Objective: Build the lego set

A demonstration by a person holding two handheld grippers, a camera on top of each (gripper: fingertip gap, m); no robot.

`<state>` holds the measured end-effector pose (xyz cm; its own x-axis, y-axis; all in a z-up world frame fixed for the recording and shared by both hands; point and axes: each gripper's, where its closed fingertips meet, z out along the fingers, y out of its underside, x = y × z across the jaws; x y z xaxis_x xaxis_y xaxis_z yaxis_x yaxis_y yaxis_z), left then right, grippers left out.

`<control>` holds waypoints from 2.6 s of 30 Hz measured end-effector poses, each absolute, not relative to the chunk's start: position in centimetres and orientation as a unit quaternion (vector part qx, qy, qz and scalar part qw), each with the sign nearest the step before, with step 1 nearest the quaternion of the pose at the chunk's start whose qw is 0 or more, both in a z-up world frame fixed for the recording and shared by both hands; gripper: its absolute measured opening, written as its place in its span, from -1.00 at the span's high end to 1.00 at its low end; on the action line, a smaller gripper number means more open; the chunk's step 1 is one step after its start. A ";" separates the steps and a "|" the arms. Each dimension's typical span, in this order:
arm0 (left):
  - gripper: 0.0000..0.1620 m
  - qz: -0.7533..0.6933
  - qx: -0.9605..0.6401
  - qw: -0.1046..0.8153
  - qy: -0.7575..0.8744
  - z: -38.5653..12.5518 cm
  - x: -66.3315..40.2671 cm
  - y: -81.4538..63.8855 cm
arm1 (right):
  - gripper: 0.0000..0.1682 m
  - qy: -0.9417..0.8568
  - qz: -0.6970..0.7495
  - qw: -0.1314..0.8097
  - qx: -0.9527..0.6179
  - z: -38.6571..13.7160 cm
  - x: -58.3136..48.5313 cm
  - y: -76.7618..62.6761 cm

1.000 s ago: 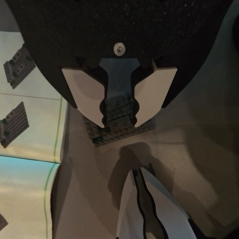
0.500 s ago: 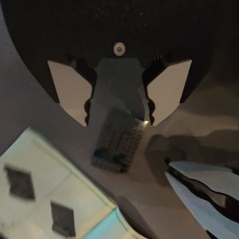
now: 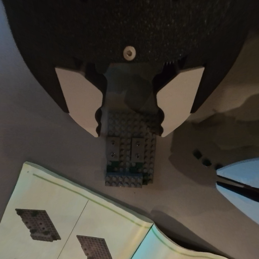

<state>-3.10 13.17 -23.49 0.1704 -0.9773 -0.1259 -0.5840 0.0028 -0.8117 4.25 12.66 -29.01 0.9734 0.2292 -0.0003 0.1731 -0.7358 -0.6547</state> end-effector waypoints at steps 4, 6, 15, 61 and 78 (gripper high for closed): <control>0.94 -0.253 -0.658 0.390 0.592 -23.4 -3.1 13.2 | 0.21 -0.104 0.039 0.356 -0.928 -28.9 4.4 12.7; 0.94 -0.253 -0.659 0.390 0.591 -23.3 -3.1 13.2 | 0.22 -0.103 0.039 0.359 -0.927 -28.9 4.4 12.7; 0.94 -0.254 -0.659 0.389 0.591 -23.5 -3.2 13.2 | 0.24 -0.150 0.044 0.360 -0.920 -28.7 4.9 12.4; 0.65 -0.276 -0.763 0.179 0.557 -28.1 3.4 14.5 | 0.24 -0.302 0.130 0.426 -0.843 -27.2 5.9 10.5; 0.76 -0.302 -0.773 0.154 0.537 -28.1 3.1 14.7 | 0.26 -0.307 0.129 0.413 -0.848 -27.1 5.3 10.2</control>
<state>3.12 14.66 -28.13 0.2414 -0.9228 0.3003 -0.7366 -0.3757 -0.5624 5.30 10.19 -27.05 0.7783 0.6269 0.0343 0.4139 -0.4712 -0.7789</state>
